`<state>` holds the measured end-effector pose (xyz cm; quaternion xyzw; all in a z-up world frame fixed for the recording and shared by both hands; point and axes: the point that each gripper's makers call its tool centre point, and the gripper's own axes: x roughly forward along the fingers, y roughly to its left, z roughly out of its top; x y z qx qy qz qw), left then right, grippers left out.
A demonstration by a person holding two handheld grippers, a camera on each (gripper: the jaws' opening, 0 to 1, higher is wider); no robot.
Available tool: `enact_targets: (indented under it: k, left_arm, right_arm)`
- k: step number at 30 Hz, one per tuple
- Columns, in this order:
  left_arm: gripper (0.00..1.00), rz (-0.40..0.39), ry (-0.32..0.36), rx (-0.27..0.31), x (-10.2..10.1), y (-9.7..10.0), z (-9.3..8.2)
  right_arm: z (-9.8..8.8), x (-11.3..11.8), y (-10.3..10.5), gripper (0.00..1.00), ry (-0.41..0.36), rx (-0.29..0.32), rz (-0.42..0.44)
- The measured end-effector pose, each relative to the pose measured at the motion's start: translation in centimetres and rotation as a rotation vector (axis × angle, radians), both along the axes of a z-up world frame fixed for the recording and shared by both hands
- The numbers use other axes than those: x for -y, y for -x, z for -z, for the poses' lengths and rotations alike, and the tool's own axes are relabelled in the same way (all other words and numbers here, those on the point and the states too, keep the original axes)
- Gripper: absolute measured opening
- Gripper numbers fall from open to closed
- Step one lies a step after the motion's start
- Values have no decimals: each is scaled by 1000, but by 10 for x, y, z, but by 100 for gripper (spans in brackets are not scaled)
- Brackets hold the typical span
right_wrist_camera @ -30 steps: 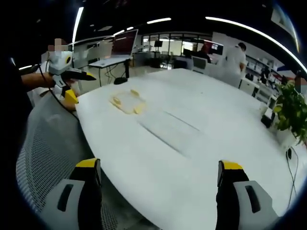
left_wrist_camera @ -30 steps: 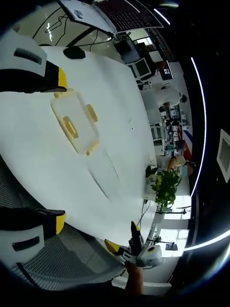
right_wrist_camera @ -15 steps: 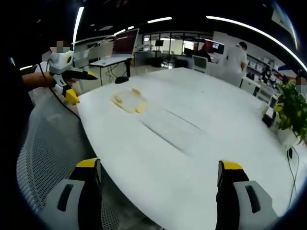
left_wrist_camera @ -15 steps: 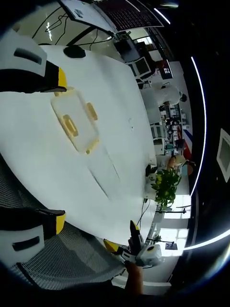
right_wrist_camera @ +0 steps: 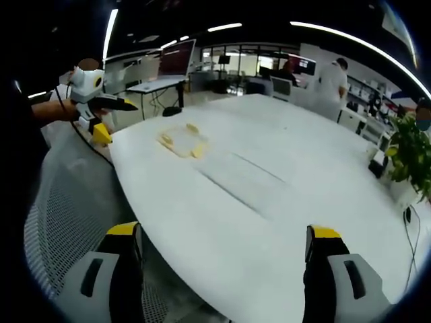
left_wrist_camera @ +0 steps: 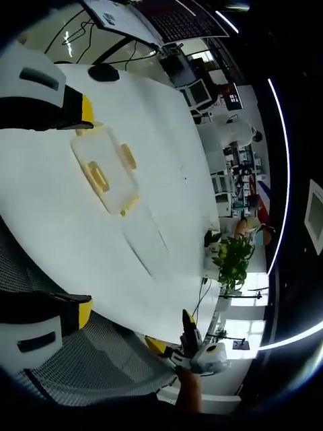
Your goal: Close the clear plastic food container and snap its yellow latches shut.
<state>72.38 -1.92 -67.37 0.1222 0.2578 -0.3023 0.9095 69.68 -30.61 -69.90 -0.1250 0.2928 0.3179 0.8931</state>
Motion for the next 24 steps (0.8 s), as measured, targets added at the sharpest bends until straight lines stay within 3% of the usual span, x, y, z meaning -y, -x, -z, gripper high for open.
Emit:
enact_targets:
  k: [24]
  left_arm:
    - [99,12,-5,0,-3,-4,-4]
  right_arm:
    - [-6,-2,-4,98,20,-13,-61]
